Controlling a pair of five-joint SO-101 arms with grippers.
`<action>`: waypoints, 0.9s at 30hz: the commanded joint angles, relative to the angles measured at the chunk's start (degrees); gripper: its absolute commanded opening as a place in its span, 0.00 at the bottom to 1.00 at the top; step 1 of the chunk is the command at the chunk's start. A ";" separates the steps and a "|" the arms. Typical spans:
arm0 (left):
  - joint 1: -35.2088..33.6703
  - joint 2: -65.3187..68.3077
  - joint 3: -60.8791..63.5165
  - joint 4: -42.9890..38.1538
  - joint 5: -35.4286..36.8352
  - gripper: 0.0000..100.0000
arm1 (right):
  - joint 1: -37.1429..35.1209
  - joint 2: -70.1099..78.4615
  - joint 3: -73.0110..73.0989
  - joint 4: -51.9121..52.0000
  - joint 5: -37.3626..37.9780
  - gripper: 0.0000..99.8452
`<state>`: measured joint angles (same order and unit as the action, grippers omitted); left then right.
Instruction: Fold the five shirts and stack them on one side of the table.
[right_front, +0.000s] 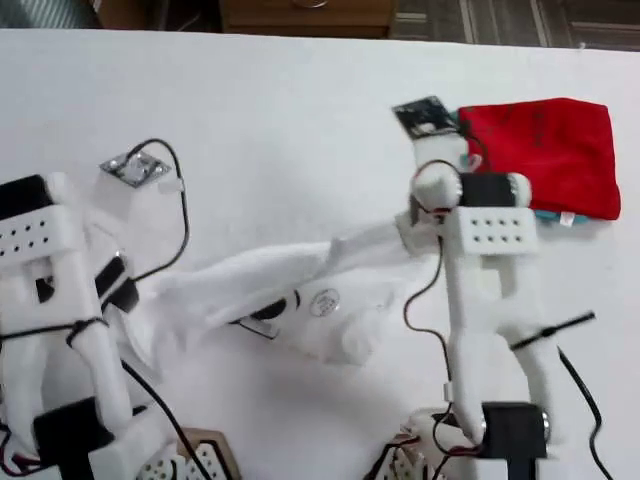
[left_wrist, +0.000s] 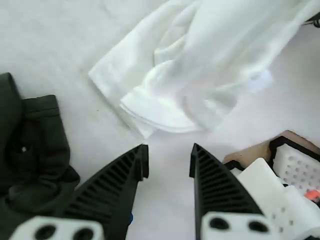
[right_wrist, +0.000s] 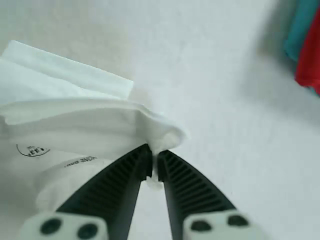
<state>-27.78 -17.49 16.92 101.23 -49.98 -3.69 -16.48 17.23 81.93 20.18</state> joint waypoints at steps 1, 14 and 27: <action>1.49 -1.58 -1.01 -2.99 3.69 0.16 | 2.77 -5.58 2.29 -0.75 1.67 0.02; 14.33 13.71 5.49 1.05 -10.37 0.15 | 2.59 -8.04 3.60 -4.35 1.41 0.02; 13.98 14.33 18.42 -19.16 -8.97 0.16 | 2.59 -7.96 3.60 -4.44 1.32 0.02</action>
<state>-13.01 -3.08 34.77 87.34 -60.09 -1.85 -22.02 21.10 78.42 21.32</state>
